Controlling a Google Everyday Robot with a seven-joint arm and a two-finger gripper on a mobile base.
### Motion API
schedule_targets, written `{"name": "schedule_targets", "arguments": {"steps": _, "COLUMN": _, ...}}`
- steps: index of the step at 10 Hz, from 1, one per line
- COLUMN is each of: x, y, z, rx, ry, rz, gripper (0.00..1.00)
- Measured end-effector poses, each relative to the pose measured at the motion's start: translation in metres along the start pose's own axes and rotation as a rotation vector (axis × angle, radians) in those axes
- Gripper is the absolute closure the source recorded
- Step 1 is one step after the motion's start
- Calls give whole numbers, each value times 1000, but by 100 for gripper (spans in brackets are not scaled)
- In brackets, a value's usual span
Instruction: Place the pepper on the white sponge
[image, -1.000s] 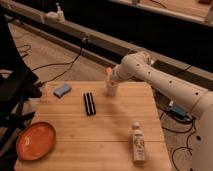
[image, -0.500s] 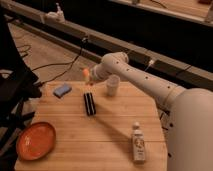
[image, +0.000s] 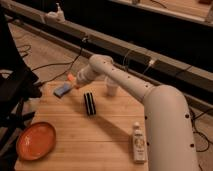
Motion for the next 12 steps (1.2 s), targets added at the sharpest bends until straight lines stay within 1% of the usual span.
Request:
{"name": "schedule_targets", "arguments": {"steps": 4, "x": -1, "y": -1, "z": 1, "rx": 1, "ry": -3, "rz": 1, "gripper": 100}}
{"name": "schedule_targets", "arguments": {"steps": 5, "x": -2, "y": -7, "z": 6, "rx": 3, "ry": -7, "rz": -1, "gripper": 100}}
{"name": "schedule_targets", "arguments": {"steps": 7, "x": -12, "y": -5, "z": 31, "rx": -4, "ry": -8, "rz": -50, "gripper": 100}}
{"name": "schedule_targets", "arguments": {"steps": 10, "x": -25, "y": -2, "z": 66, "rx": -8, "ry": 2, "rz": -125, "gripper": 100}}
{"name": "schedule_targets", "arguments": {"steps": 11, "x": -27, "y": -1, "z": 77, "rx": -15, "ry": 7, "rz": -142, "gripper": 100}}
{"name": "schedule_targets", "arguments": {"steps": 12, "x": -29, "y": 4, "z": 93, "rx": -33, "ry": 14, "rz": -161, "gripper": 100}}
